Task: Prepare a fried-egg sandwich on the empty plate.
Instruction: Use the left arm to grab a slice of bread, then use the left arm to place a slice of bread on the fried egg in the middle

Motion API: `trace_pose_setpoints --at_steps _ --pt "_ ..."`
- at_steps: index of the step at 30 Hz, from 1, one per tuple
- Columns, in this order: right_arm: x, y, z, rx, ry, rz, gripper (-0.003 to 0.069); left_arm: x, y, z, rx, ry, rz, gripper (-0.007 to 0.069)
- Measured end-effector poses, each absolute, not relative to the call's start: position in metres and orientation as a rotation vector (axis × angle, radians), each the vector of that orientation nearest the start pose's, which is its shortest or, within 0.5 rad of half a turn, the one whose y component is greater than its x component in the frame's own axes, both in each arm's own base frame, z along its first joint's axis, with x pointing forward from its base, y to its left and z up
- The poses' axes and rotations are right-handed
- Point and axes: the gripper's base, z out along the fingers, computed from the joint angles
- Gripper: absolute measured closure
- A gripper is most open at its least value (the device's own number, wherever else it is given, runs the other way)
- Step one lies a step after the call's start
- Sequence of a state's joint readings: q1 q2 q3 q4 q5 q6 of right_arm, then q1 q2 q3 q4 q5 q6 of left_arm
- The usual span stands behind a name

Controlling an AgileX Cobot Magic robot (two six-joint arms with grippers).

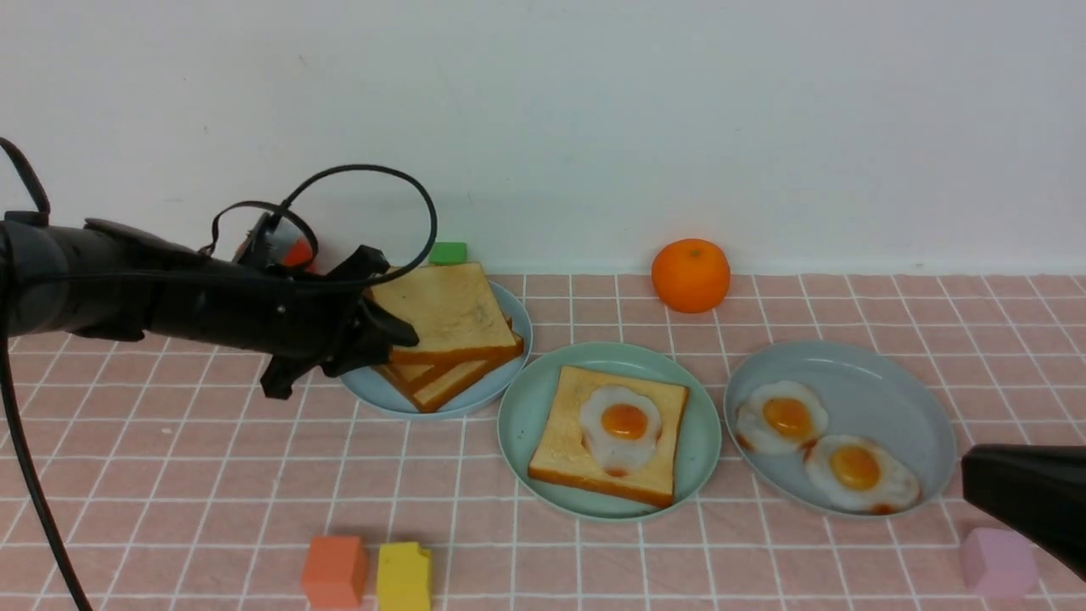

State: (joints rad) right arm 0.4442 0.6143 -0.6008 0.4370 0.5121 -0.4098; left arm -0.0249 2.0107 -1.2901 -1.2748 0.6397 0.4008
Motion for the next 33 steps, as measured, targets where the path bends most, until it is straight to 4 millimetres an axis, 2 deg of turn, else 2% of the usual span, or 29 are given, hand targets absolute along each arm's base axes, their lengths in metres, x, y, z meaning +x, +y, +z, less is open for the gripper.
trace_pose_setpoints --at_steps 8,11,14,15,17,21,29,30,33 --pt "0.102 0.07 0.323 -0.594 1.9 0.48 0.0636 0.405 -0.073 0.217 -0.517 2.388 -1.205 0.0487" --pt "0.102 0.07 0.323 -0.594 1.9 0.48 0.0633 0.399 -0.087 0.228 -0.428 2.379 -1.293 0.0487" --pt "0.103 0.069 0.324 -0.588 1.891 0.478 0.0629 0.39 -0.111 0.233 -0.3 2.389 -1.403 0.0487" --pt "0.103 0.069 0.324 -0.587 1.89 0.478 0.0629 0.388 -0.114 0.233 -0.291 2.393 -1.411 0.0487" --pt "0.103 0.069 0.325 -0.582 1.878 0.474 0.0629 0.379 -0.135 0.231 -0.19 2.414 -1.454 0.0487" --pt "0.104 0.069 0.327 -0.579 1.858 0.457 0.0627 0.366 -0.154 0.222 -0.097 2.43 -1.477 0.0487" --pt "0.106 0.068 0.329 -0.57 1.831 0.439 0.062 0.364 -0.16 0.204 -0.013 2.443 -1.497 0.0487" --pt "0.106 0.068 0.329 -0.569 1.826 0.436 0.0617 0.365 -0.16 0.193 0.006 2.46 -1.498 0.0487" --pt "0.106 0.068 0.329 -0.569 1.825 0.434 0.0614 0.367 -0.161 0.181 0.002 2.485 -1.499 0.0487"
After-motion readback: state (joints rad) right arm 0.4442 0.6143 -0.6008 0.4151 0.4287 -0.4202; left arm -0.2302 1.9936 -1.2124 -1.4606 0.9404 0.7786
